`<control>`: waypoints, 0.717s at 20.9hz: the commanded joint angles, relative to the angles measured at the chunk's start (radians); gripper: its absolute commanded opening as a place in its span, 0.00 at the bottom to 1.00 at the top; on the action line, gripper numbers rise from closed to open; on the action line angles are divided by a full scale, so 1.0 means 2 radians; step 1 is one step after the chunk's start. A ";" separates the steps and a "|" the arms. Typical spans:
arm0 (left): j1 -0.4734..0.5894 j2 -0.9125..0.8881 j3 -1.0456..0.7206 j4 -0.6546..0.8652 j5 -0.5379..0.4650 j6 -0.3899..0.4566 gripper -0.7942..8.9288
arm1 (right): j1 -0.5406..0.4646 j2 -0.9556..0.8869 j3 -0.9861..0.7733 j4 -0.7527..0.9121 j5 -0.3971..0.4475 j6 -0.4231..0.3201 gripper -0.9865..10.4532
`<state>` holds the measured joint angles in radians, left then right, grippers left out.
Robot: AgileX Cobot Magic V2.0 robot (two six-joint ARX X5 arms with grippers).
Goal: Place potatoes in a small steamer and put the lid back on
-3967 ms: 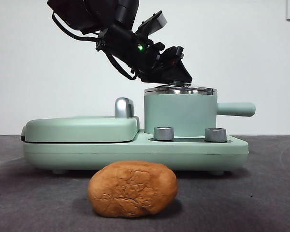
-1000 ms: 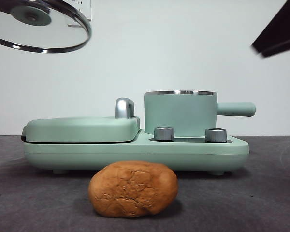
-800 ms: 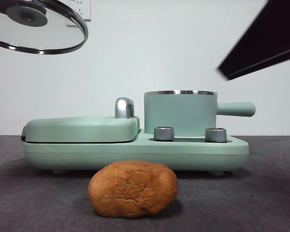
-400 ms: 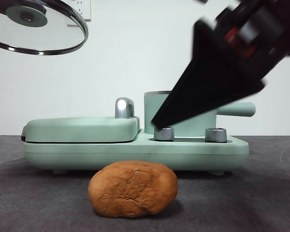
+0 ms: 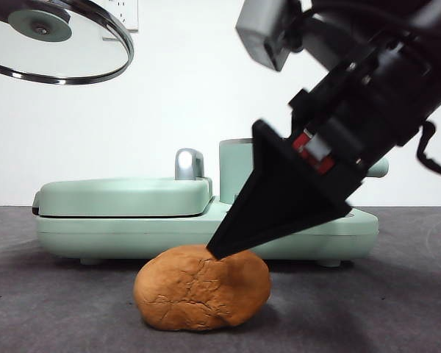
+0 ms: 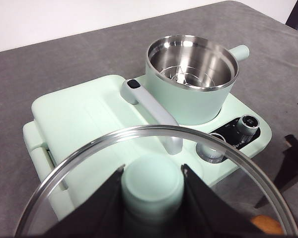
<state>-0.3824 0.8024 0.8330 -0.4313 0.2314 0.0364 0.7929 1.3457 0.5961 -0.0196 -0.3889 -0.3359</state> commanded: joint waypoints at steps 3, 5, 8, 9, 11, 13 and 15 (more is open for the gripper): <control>-0.002 0.001 0.007 0.013 0.000 -0.002 0.10 | 0.006 0.031 0.009 0.019 -0.002 0.005 0.41; -0.002 0.001 0.007 0.013 0.000 -0.002 0.10 | 0.006 0.043 0.009 0.021 -0.002 0.006 0.41; -0.002 0.001 0.007 0.013 0.000 -0.002 0.10 | 0.006 0.058 0.009 0.022 -0.001 0.007 0.41; -0.002 0.001 0.007 0.013 0.000 -0.002 0.10 | 0.006 0.061 0.009 0.022 -0.001 0.007 0.41; -0.002 0.001 0.007 0.013 0.000 -0.002 0.10 | 0.006 0.068 0.009 0.023 -0.002 0.010 0.41; -0.002 0.001 0.007 0.013 0.000 -0.002 0.10 | 0.006 0.072 0.009 0.023 -0.002 0.023 0.38; -0.002 0.001 0.007 0.012 0.000 -0.002 0.10 | 0.006 0.072 0.009 0.024 -0.002 0.037 0.29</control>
<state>-0.3824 0.8024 0.8330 -0.4313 0.2314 0.0360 0.7929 1.4742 0.5961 0.0193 -0.3897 -0.2874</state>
